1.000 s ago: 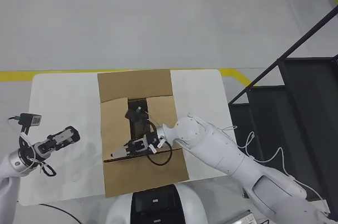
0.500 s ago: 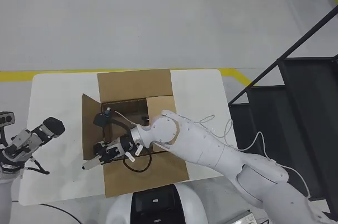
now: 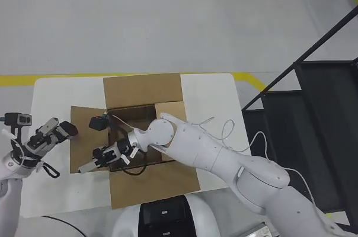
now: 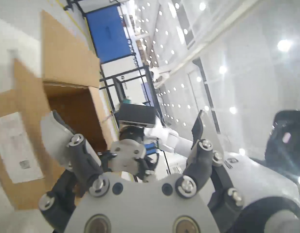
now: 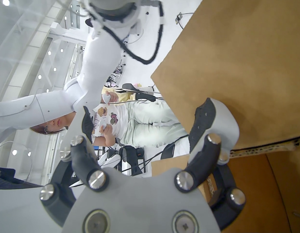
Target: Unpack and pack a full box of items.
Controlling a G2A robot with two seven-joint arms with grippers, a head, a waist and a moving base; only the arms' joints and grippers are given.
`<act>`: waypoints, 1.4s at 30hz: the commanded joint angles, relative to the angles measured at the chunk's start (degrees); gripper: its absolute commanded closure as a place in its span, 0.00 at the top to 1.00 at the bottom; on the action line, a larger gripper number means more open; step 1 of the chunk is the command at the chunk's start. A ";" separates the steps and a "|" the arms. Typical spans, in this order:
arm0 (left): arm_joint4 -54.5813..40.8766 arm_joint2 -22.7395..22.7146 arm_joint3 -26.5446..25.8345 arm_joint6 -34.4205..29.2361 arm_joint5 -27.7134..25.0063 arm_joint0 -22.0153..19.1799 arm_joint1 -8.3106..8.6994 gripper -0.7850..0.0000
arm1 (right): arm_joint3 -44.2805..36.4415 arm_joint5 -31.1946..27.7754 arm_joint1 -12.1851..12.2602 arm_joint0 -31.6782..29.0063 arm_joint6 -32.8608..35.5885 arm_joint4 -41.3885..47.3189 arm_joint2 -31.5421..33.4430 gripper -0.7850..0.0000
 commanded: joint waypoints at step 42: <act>6.84 0.17 -11.67 -10.59 7.85 -3.39 1.09 1.00 | -48.48 9.43 20.75 -45.26 2.01 -13.78 52.69 1.00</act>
